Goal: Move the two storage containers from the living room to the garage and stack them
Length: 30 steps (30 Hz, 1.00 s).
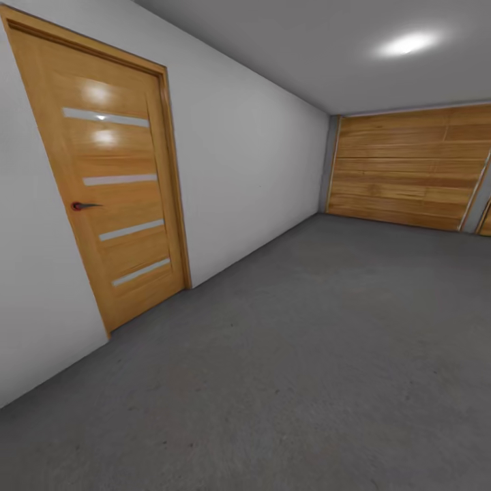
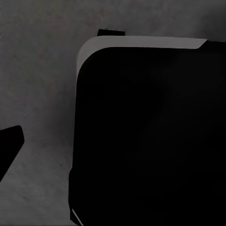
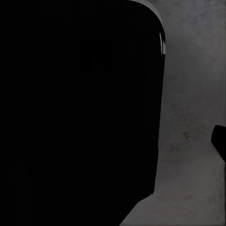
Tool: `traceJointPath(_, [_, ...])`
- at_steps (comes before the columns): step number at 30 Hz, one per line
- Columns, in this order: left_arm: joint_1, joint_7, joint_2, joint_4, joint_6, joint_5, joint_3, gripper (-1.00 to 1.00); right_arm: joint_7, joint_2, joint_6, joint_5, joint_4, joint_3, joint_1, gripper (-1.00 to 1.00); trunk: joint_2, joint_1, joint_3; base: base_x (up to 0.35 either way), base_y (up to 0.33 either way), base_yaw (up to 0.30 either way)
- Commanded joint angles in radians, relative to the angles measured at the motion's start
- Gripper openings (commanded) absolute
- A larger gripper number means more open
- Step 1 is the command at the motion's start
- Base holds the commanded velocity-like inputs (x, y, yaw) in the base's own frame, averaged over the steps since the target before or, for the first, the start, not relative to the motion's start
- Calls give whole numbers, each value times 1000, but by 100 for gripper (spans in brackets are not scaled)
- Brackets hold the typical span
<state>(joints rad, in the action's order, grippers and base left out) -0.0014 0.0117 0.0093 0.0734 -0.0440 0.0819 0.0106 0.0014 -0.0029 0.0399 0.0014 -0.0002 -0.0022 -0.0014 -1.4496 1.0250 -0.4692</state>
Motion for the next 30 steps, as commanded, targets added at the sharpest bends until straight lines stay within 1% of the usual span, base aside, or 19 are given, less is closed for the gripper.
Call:
traceJointPath(1, [0, 1, 0, 0, -2, 9, 0, 100, 0, 0, 3, 0, 0, 0, 0, 100, 0, 0, -1, 0, 0, 276])
traceJointPath(4, [0, 1, 0, 0, -2, 10, 0, 100, 0, 0, 3, -2, 0, -2, 0, 100, 0, 0, -1, 63, 0, 276])
traceJointPath(8, [0, 4, 0, -1, -1, 12, 0, 100, -1, 0, 3, -3, 0, -4, 0, 100, 0, 0, -1, 259, 0, 271])
traceJointPath(11, [0, 5, 0, -4, 0, 13, 0, 100, 0, 0, 3, -1, 0, -2, 0, 100, 0, 0, -1, 307, 0, 138])
traceJointPath(30, [0, 7, 0, -7, 6, 15, 0, 100, -2, -2, 1, 2, 0, 4, 0, 100, 0, 0, -1, 320, 0, 8])
